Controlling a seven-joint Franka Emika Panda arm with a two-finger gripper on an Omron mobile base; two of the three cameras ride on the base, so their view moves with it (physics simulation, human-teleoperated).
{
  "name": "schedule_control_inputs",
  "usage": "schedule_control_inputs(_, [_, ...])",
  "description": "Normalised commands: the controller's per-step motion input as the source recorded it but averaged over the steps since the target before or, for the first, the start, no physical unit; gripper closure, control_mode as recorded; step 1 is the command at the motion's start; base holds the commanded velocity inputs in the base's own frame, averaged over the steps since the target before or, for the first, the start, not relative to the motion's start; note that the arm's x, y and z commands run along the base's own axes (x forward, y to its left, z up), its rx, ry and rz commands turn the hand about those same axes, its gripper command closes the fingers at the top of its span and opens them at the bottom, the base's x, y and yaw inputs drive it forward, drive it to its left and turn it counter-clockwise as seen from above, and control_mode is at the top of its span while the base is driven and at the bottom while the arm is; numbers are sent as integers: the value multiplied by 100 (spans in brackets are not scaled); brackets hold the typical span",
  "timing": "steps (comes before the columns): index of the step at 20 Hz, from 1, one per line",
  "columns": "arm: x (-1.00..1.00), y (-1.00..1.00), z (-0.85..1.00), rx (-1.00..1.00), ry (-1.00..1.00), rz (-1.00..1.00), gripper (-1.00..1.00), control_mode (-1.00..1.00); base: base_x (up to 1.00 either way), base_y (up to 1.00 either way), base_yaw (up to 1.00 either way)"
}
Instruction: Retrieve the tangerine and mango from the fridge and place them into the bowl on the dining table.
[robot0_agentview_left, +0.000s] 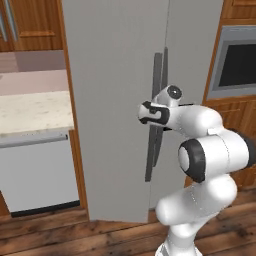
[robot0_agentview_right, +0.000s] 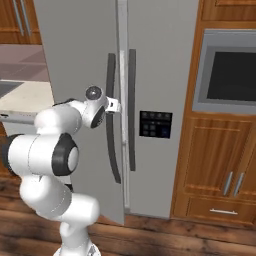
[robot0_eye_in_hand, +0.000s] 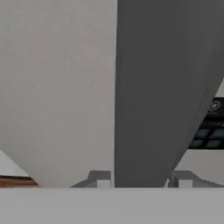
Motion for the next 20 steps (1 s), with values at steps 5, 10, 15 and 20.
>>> schedule_control_inputs(5, [-71,100,-10,2,-41,1,100,-100,0,0,0])
schedule_control_inputs(10, [-61,100,2,-1,-7,10,100,-100,0,0,0])
schedule_control_inputs(15, [-57,100,28,-6,3,16,100,-100,0,0,0])
schedule_control_inputs(20, [-52,100,47,-13,15,24,100,-100,0,0,0])
